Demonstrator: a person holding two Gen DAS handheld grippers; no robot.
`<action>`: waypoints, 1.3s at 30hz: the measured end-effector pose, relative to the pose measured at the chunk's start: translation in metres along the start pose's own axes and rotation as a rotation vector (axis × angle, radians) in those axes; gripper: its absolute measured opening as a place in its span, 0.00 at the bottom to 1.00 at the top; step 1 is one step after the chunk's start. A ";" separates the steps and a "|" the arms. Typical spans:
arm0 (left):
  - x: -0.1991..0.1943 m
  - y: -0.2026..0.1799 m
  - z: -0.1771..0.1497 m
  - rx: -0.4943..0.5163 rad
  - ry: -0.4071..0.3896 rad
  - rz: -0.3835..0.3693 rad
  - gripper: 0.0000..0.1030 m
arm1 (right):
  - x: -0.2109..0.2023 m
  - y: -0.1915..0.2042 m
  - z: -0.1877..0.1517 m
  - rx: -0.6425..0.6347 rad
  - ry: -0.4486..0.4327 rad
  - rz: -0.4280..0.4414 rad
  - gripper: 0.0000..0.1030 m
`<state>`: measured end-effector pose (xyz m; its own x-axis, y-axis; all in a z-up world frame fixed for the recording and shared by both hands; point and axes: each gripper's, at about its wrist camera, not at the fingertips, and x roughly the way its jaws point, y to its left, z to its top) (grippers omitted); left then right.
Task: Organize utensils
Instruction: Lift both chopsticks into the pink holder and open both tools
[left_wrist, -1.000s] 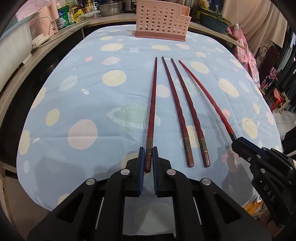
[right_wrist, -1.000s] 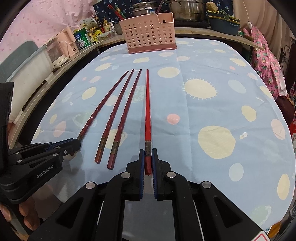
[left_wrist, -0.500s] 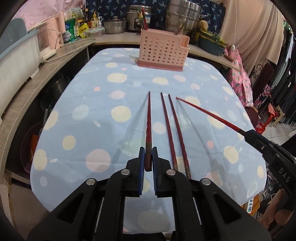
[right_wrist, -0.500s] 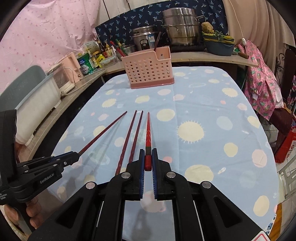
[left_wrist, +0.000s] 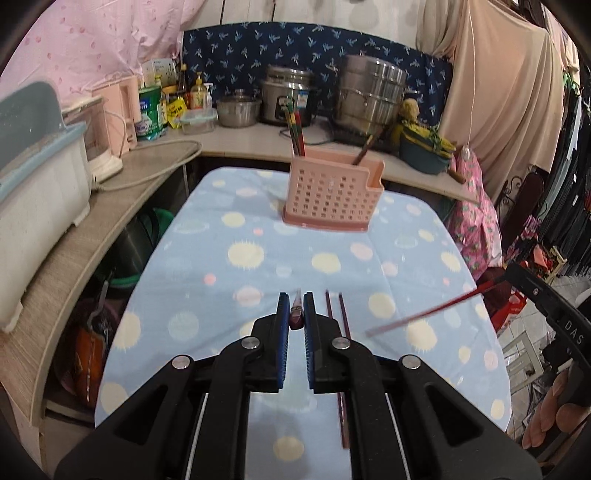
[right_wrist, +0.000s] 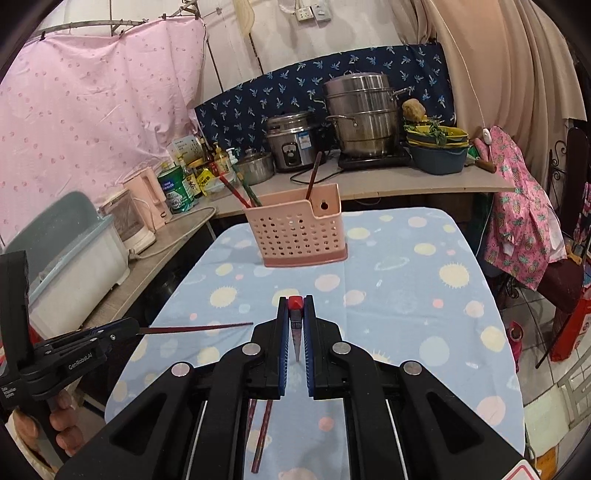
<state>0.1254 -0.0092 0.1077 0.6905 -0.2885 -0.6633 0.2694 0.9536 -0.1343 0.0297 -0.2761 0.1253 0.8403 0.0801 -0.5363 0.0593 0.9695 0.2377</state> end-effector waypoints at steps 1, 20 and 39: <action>0.001 0.000 0.009 0.001 -0.011 0.000 0.07 | 0.002 -0.001 0.005 0.000 -0.007 0.000 0.07; 0.012 -0.014 0.149 -0.005 -0.169 -0.028 0.07 | 0.040 -0.013 0.118 0.063 -0.127 0.063 0.07; 0.073 -0.047 0.285 -0.050 -0.334 -0.058 0.07 | 0.130 -0.018 0.262 0.100 -0.273 0.067 0.07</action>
<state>0.3546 -0.0998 0.2756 0.8591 -0.3465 -0.3767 0.2869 0.9355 -0.2061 0.2787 -0.3436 0.2633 0.9571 0.0648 -0.2823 0.0402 0.9355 0.3509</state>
